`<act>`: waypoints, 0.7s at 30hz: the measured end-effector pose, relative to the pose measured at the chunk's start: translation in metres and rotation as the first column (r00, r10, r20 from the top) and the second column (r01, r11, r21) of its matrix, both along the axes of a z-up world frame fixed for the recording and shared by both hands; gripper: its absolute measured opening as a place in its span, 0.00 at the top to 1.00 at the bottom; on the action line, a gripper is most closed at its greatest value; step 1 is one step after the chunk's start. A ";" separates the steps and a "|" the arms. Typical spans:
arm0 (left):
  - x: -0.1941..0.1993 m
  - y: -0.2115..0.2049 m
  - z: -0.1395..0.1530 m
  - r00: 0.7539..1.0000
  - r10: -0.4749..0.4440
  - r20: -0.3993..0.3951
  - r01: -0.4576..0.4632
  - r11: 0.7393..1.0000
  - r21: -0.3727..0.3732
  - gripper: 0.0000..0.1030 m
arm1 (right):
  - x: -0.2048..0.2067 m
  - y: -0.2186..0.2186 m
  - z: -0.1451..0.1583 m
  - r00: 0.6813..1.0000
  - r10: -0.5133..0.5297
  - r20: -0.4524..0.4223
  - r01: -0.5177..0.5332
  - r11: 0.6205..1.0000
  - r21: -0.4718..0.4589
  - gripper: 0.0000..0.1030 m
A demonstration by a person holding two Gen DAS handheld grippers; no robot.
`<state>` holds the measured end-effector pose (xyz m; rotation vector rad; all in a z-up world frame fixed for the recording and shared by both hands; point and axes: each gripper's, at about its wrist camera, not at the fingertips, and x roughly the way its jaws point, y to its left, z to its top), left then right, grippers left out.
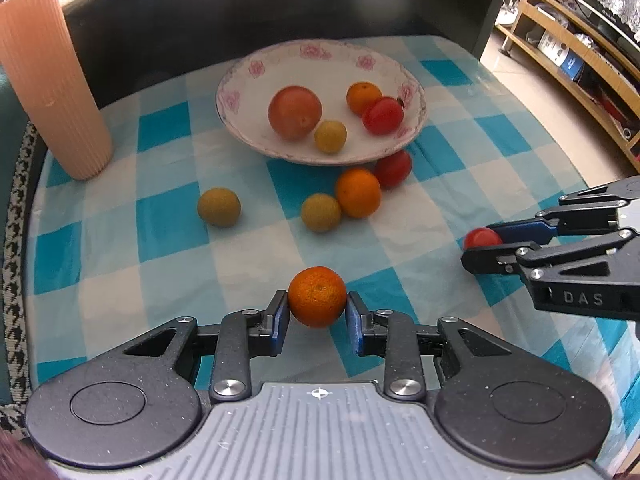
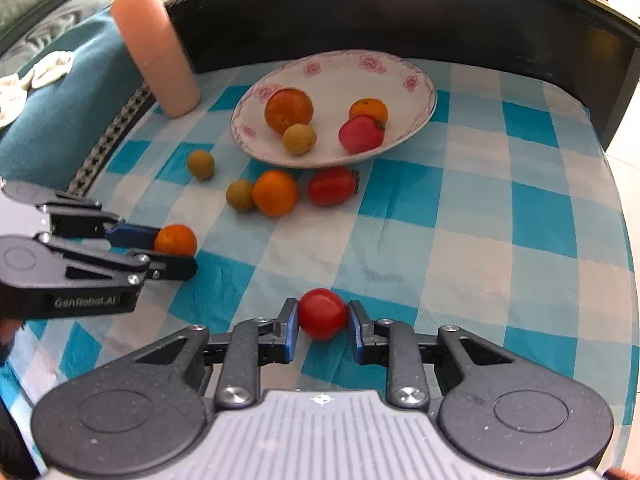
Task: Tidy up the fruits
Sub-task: 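Lift and carry the cherry tomato in the right tool while the left tool carries the mandarin toward the bowl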
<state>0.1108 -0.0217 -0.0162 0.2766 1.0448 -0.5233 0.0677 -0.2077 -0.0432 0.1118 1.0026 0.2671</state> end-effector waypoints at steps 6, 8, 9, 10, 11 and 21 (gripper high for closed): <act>0.002 0.001 0.007 1.000 0.010 0.010 -0.009 1.000 -0.023 0.63 | 0.011 0.000 0.011 0.999 -0.025 0.034 0.025 1.000 0.007 0.61; 0.004 0.002 0.011 1.000 0.013 0.019 -0.013 0.999 -0.033 0.63 | 0.013 0.001 0.015 0.998 -0.025 0.049 0.025 1.000 0.008 0.61; 0.005 0.002 0.013 1.000 0.017 0.024 -0.016 0.999 -0.039 0.63 | 0.014 0.001 0.017 0.998 -0.025 0.054 0.025 1.000 0.010 0.61; 0.005 0.002 0.015 0.999 0.021 0.029 -0.020 0.999 -0.045 0.63 | 0.014 0.001 0.018 0.998 -0.027 0.059 0.026 1.000 0.010 0.61; 0.006 0.003 0.018 0.999 0.024 0.037 -0.022 0.998 -0.055 0.63 | 0.014 0.002 0.019 0.997 -0.029 0.065 0.028 1.000 0.011 0.61; 0.012 -0.008 0.029 0.998 0.033 0.062 -0.028 0.996 -0.082 0.63 | 0.021 0.004 0.029 0.994 -0.034 0.107 0.031 0.999 0.023 0.61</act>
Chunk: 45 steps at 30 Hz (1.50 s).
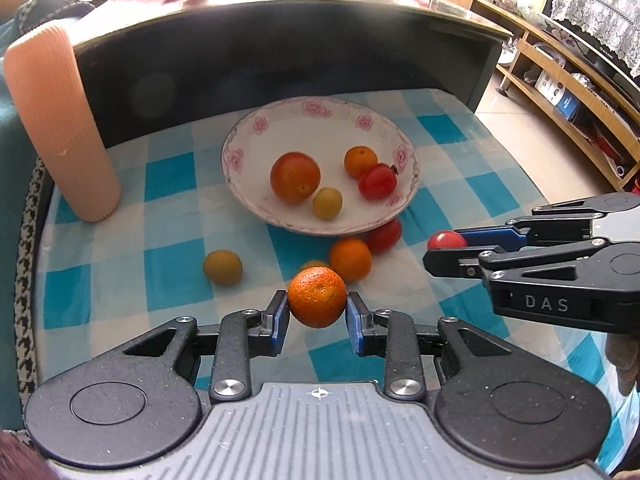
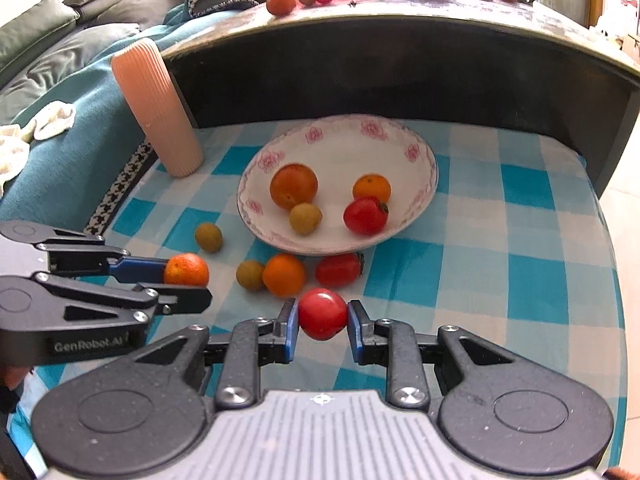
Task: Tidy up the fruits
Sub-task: 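Lift and carry the cherry tomato in the right tool while the left tool carries the mandarin toward the bowl, then open the right tool over the bowl while the left tool opens to drop the mandarin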
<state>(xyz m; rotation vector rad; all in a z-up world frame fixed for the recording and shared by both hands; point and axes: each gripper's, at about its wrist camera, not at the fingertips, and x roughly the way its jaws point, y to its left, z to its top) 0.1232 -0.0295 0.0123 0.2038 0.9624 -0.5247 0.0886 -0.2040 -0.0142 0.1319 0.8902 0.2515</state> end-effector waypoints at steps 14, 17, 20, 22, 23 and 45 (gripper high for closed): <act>0.023 -0.008 0.000 0.999 0.044 0.004 -0.043 0.999 -0.033 0.63 | 0.018 -0.016 0.006 0.998 -0.046 0.034 0.045 0.999 0.022 0.61; 0.025 -0.008 0.001 0.999 0.045 0.006 -0.044 0.998 -0.036 0.63 | 0.022 -0.017 0.005 0.998 -0.051 0.037 0.051 0.999 0.019 0.61; 0.029 -0.008 0.003 0.999 0.053 0.011 -0.052 0.998 -0.045 0.63 | 0.025 -0.019 0.005 0.998 -0.052 0.042 0.052 0.998 0.022 0.61; 0.033 -0.008 0.004 0.998 0.059 0.007 -0.058 0.997 -0.059 0.63 | 0.028 -0.018 0.005 0.998 -0.049 0.043 0.048 0.999 0.020 0.61; 0.035 -0.009 0.004 0.998 0.062 0.003 -0.061 0.996 -0.068 0.63 | 0.030 -0.017 0.005 0.998 -0.048 0.044 0.047 0.999 0.019 0.61; 0.055 -0.026 -0.013 0.998 0.055 0.038 -0.054 0.998 -0.028 0.63 | 0.063 -0.002 -0.013 0.998 0.009 0.063 -0.007 0.999 -0.038 0.60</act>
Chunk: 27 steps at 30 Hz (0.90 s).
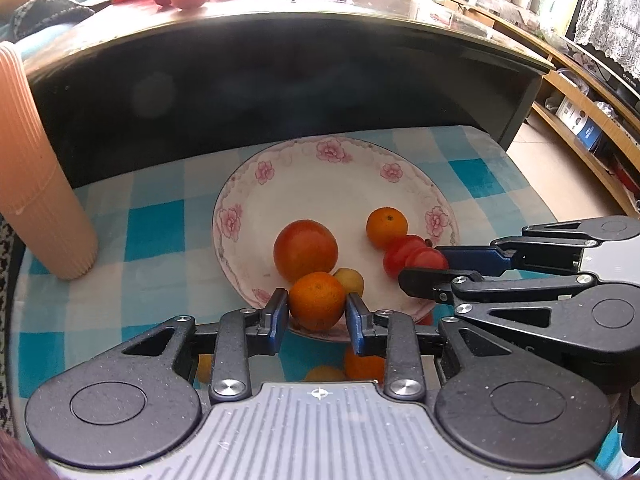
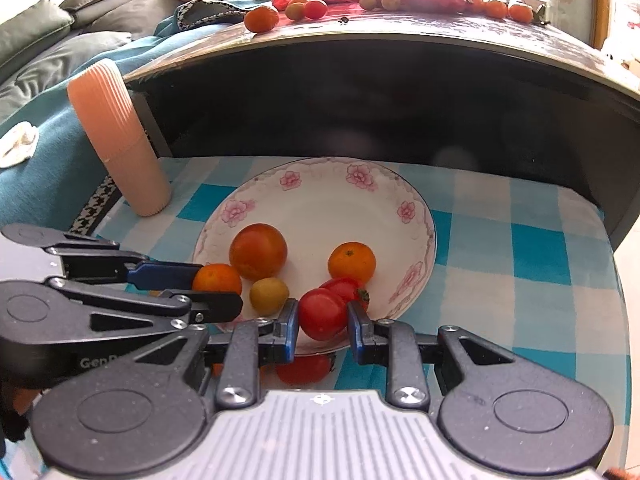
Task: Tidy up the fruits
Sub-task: 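Open the right tool over the bowl while the left tool opens to drop the mandarin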
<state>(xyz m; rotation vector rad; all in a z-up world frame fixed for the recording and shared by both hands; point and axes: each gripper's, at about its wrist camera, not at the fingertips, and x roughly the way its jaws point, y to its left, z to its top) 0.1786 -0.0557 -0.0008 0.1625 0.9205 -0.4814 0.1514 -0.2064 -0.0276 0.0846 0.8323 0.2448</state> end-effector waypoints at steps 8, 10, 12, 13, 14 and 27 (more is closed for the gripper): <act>0.001 0.001 0.001 1.000 0.013 0.003 -0.013 1.000 -0.003 0.55 | 0.005 -0.001 -0.002 0.999 0.003 0.036 -0.002 0.999 -0.032 0.57; 0.002 0.002 0.002 1.000 0.023 0.009 -0.023 1.000 -0.003 0.48 | 0.006 -0.003 -0.002 0.999 -0.003 0.035 0.004 1.000 -0.022 0.54; 0.002 0.005 0.003 0.999 0.033 0.008 -0.033 0.999 -0.011 0.45 | 0.007 -0.007 -0.003 0.999 -0.014 0.032 0.014 1.000 -0.007 0.51; 0.003 0.007 0.003 0.999 0.038 0.008 -0.038 0.999 -0.013 0.45 | 0.007 -0.007 -0.003 0.999 -0.015 0.036 0.015 1.000 -0.003 0.49; 0.003 0.008 0.004 0.999 0.045 0.010 -0.045 0.999 -0.013 0.45 | 0.006 -0.008 -0.001 0.999 -0.017 0.042 0.017 1.000 -0.003 0.46; 0.000 0.025 0.034 0.995 0.095 0.039 -0.091 0.992 -0.083 0.44 | -0.012 -0.047 0.041 0.973 -0.194 0.125 0.185 0.979 0.080 0.45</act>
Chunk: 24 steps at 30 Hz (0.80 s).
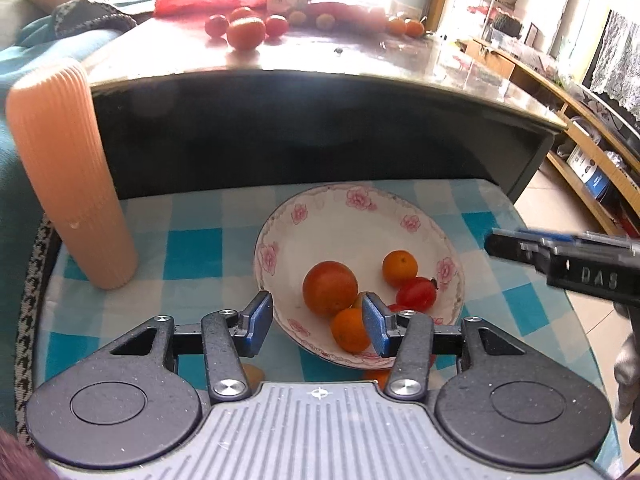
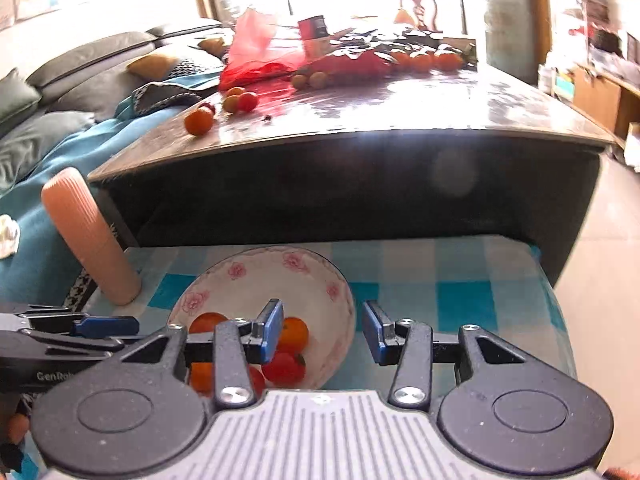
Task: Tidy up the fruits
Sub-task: 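Open the right tool over the bowl while the left tool opens to drop the mandarin, then withdraw both open tools from the bowl toward the loose fruits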
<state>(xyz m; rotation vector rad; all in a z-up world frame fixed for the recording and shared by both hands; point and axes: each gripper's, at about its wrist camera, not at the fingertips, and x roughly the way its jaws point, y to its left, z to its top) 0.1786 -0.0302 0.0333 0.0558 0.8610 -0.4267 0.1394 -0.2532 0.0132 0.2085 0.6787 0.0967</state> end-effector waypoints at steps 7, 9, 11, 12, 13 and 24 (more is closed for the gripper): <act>-0.022 0.013 0.020 0.999 0.001 0.033 -0.001 1.000 -0.016 0.41 | -0.036 0.007 0.005 0.999 0.008 -0.043 -0.008 1.000 -0.009 0.45; -0.032 0.021 0.023 0.999 0.015 0.033 -0.014 1.000 -0.008 0.41 | -0.049 0.011 0.004 0.998 0.014 -0.053 -0.014 1.000 -0.007 0.45; -0.041 0.028 0.025 0.999 0.028 0.030 -0.028 1.000 -0.005 0.41 | -0.061 0.016 0.002 0.997 0.023 -0.067 -0.024 1.000 -0.003 0.45; -0.045 0.032 0.025 0.999 0.037 0.024 -0.037 0.999 -0.006 0.40 | -0.068 0.018 0.001 0.997 0.030 -0.071 -0.030 1.000 -0.005 0.45; -0.050 0.037 0.024 0.999 0.048 0.018 -0.048 0.999 -0.008 0.40 | -0.073 0.020 -0.001 0.996 0.036 -0.078 -0.037 0.999 -0.005 0.45; -0.050 0.032 -0.014 0.999 -0.003 -0.042 0.007 0.996 0.084 0.40 | -0.081 0.047 -0.022 0.984 0.110 -0.140 -0.111 0.994 -0.002 0.45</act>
